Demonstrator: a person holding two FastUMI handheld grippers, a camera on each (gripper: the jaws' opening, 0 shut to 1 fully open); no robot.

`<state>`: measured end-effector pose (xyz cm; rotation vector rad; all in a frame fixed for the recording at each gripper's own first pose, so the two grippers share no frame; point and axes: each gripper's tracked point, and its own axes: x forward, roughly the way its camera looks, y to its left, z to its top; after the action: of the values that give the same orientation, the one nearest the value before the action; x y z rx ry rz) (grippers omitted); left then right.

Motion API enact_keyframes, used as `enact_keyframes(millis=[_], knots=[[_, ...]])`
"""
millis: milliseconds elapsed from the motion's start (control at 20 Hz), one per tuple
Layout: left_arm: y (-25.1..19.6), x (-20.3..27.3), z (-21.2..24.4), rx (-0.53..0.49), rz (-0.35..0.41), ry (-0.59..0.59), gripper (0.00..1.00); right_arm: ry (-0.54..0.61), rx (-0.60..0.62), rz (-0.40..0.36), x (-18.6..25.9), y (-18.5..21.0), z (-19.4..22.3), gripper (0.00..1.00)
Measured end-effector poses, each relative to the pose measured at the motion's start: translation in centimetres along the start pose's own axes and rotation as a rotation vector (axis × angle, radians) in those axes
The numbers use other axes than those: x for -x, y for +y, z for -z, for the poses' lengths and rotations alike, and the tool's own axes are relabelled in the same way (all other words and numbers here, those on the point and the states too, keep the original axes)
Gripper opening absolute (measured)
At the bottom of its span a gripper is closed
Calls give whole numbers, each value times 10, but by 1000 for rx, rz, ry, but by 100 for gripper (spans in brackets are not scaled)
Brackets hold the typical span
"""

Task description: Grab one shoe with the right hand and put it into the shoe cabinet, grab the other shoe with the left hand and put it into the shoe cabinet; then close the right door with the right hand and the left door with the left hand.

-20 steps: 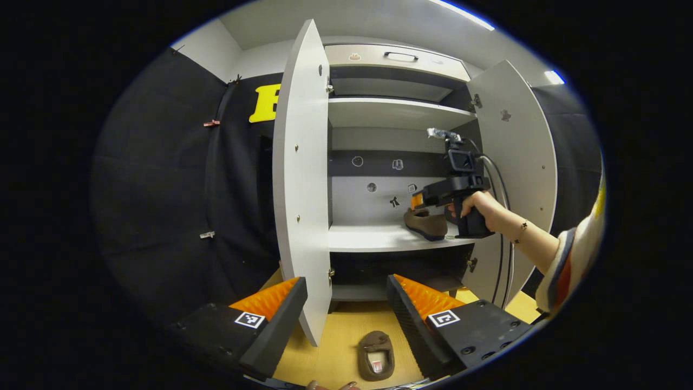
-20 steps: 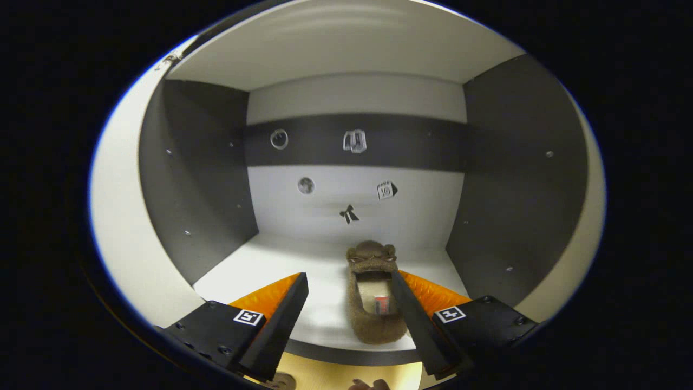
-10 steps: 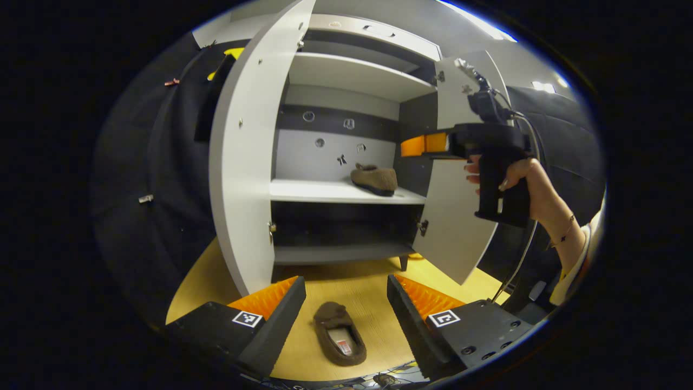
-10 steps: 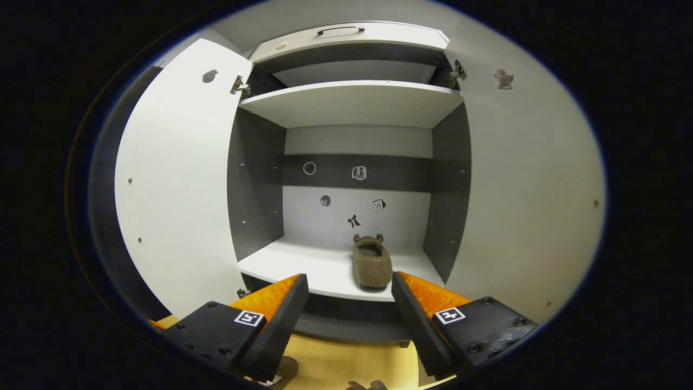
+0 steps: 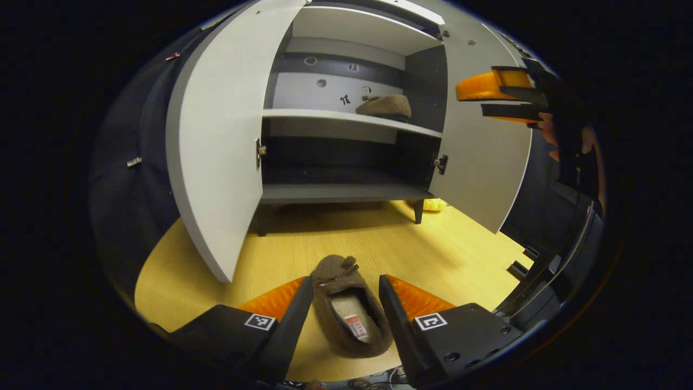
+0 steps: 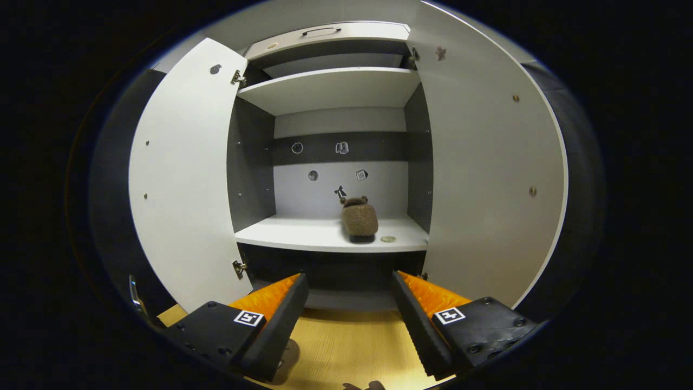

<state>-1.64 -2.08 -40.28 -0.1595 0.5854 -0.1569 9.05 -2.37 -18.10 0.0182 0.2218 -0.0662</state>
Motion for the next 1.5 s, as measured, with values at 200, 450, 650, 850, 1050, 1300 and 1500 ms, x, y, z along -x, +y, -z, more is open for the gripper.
enact_keyframes(millis=[200,450,650,850,1050,1300,1500], knots=[[14,-35,39,27,-35,61,68,40,-16,11,-11,-15,27,99],[25,-60,66,40,-51,107,58,59,-15,0,-22,-23,41,99],[32,-78,66,2,-76,114,49,95,20,-18,-35,-21,56,99],[43,-89,60,-32,-132,95,29,125,30,-45,-44,-18,67,99],[48,-95,56,-38,-118,86,11,170,4,-40,-49,-22,83,99],[47,-81,46,-20,-122,77,6,176,1,-33,-43,-24,82,99],[29,-36,-7,-64,-117,17,6,187,-6,-22,-31,-22,73,99]])
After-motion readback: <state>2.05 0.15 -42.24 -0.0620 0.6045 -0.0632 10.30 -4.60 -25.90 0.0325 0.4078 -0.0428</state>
